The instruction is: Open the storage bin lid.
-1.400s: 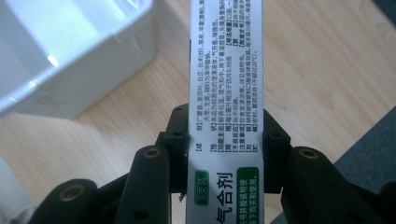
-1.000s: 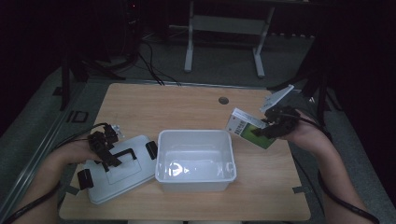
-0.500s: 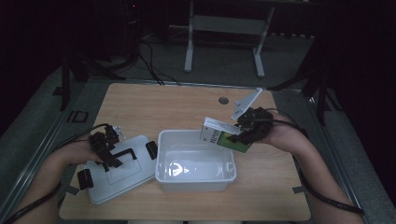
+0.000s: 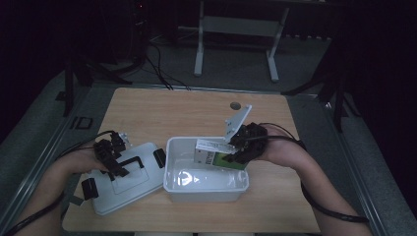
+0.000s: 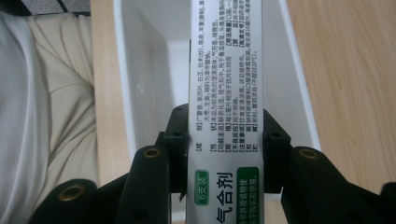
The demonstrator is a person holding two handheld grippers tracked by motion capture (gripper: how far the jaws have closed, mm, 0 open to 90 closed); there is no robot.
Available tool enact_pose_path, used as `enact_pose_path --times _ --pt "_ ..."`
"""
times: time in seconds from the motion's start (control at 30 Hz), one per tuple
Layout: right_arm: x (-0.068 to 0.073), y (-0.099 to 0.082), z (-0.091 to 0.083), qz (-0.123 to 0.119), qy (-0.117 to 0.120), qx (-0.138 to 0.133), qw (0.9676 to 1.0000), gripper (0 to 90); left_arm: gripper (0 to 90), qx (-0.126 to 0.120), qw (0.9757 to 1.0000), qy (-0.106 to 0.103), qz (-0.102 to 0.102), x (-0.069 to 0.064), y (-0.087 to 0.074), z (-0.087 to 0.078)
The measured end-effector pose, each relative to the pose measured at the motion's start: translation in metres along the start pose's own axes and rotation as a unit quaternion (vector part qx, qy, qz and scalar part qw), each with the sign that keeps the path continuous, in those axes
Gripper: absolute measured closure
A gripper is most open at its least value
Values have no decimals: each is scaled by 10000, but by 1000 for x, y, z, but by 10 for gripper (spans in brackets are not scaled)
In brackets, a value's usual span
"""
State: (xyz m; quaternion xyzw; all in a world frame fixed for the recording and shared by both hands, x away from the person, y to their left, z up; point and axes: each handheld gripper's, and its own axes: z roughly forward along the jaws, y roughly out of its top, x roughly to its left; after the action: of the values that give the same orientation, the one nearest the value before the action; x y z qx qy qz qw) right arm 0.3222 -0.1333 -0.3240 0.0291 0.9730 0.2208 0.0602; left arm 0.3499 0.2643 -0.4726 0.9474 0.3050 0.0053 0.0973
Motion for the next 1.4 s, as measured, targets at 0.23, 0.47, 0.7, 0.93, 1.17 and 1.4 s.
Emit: enact_pose_path --times 0.23,0.47,0.7,0.93,1.17,1.4 --pt "8 3 16 -189 192 158 9995 640 208 5 10000 -5 10 0 1 2" --pt "8 -3 37 -203 377 289 9987 640 208 23 10000 -23 -1 0 0 3" --pt "7 -9 59 -178 577 441 9972 639 208 38 10000 -39 -9 0 1 4" --pt "9 -14 81 -186 754 669 9947 639 208 78 10000 -31 -19 0 1 6" --pt "7 -17 99 -210 766 837 9933 639 208 53 10000 -26 -30 0 2 6" --pt "5 -22 116 -214 897 945 9912 639 208 105 9999 -49 18 -1 2 8"
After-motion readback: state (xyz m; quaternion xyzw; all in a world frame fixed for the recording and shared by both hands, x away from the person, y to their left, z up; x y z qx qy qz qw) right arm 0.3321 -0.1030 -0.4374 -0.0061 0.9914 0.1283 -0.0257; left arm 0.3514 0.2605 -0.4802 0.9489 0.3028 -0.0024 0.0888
